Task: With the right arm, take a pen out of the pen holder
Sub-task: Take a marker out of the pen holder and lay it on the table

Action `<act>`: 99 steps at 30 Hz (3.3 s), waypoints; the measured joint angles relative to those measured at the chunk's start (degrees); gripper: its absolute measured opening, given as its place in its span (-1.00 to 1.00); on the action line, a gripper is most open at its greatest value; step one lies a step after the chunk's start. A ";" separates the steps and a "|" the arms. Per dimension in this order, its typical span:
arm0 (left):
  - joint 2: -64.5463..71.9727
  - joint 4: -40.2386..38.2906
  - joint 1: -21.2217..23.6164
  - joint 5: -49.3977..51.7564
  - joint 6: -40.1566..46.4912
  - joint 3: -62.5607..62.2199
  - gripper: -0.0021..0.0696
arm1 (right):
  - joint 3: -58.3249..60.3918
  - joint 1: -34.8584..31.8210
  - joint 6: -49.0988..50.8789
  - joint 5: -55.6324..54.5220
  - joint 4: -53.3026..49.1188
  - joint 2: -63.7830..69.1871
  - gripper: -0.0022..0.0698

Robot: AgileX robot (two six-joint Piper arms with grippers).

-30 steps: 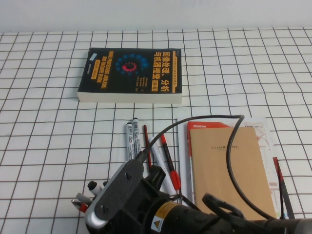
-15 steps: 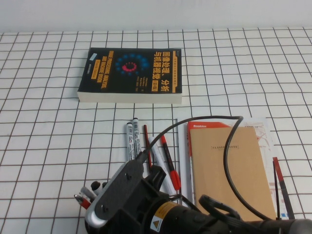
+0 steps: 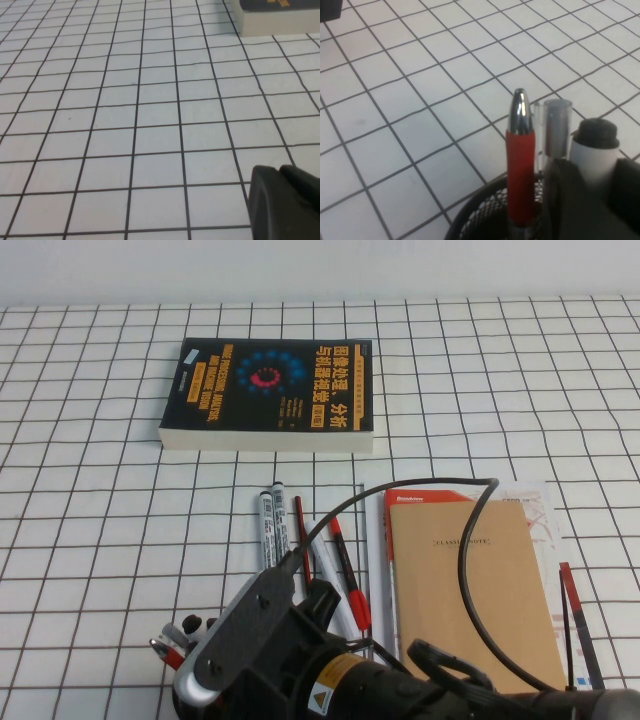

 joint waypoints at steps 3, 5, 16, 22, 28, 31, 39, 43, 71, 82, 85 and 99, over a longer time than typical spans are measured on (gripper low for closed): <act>0.00 0.00 0.00 0.00 0.00 0.00 -0.95 | 0.00 0.00 0.00 0.00 0.00 0.00 -0.57; 0.00 0.00 0.00 0.00 0.00 0.00 -0.96 | 0.00 0.00 0.00 0.12 0.00 0.00 -0.54; 0.00 0.00 0.00 0.00 0.00 0.00 -0.96 | 0.00 0.00 0.00 0.56 1.51 0.80 -0.25; 0.00 0.00 0.00 0.00 0.00 0.00 -0.96 | 0.00 0.00 0.00 0.56 1.60 1.21 -0.25; 0.00 0.00 0.00 0.00 0.00 0.00 -0.96 | 0.00 0.00 0.00 0.56 1.60 1.21 -0.31; 0.00 0.00 0.00 0.00 0.00 0.00 -0.96 | 0.00 0.00 0.00 0.56 1.60 1.21 -0.49; 0.00 0.00 0.00 0.00 0.00 0.00 -0.96 | 0.00 0.00 0.00 0.56 1.73 1.21 -0.59; 0.00 0.00 0.00 0.00 0.00 0.00 -0.96 | 0.00 0.00 0.00 0.56 1.73 1.21 -0.59; 0.00 0.00 0.00 0.00 0.00 0.00 -0.96 | -5.90 -10.15 -11.42 14.84 11.82 -18.01 -0.59; 0.00 0.00 0.00 0.00 0.00 0.00 -0.95 | -19.48 -26.99 20.03 39.46 -2.56 -12.42 -0.59; 0.00 0.00 0.00 0.00 0.00 0.00 -0.96 | -24.00 -27.62 25.16 44.84 -4.06 -6.93 -0.59; 0.00 0.00 0.00 0.00 0.00 0.00 -0.95 | -42.54 -27.72 33.26 48.88 -3.77 17.97 -0.59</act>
